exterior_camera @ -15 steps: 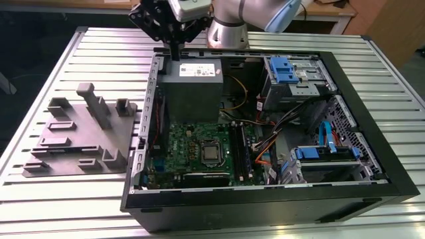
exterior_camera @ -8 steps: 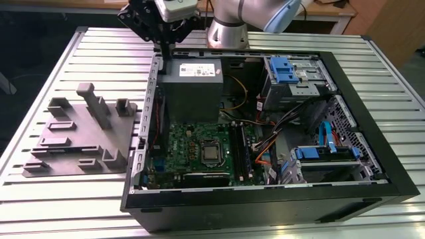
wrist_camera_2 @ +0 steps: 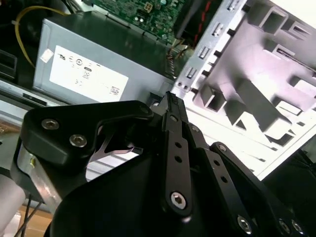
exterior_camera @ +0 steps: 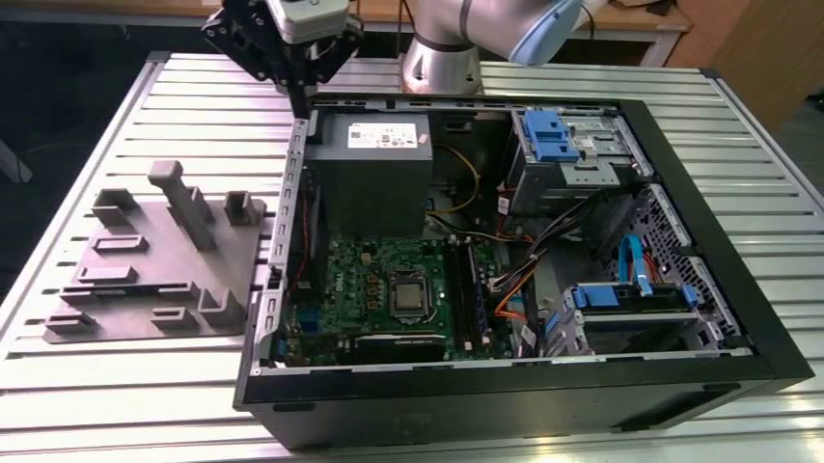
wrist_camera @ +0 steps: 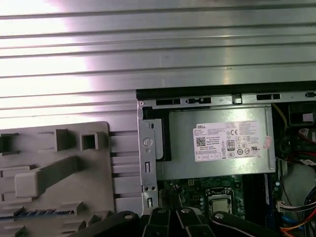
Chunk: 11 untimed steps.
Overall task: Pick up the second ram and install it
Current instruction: 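Reach for the second ram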
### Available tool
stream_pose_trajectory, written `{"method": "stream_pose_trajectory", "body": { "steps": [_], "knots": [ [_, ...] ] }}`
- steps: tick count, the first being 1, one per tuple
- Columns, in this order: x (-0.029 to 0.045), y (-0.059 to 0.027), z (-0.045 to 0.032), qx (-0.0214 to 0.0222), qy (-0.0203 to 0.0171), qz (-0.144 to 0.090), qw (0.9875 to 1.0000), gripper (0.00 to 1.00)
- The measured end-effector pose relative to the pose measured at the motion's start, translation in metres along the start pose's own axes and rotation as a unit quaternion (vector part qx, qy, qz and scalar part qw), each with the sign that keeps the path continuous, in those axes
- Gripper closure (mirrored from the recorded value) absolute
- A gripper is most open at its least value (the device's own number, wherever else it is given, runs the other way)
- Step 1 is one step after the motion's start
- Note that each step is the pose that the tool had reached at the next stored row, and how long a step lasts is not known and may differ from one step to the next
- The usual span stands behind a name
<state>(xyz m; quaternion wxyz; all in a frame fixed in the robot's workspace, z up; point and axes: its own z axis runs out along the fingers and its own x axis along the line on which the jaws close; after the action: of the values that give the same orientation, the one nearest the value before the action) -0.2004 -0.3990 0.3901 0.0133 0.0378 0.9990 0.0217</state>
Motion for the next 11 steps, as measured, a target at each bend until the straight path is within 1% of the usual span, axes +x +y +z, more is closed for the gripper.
{"method": "stream_pose_trajectory", "body": {
  "steps": [11],
  "knots": [
    [0.0282, -0.0022, 0.0006, 0.0, 0.0, 0.0, 1.0, 0.9]
  ]
}}
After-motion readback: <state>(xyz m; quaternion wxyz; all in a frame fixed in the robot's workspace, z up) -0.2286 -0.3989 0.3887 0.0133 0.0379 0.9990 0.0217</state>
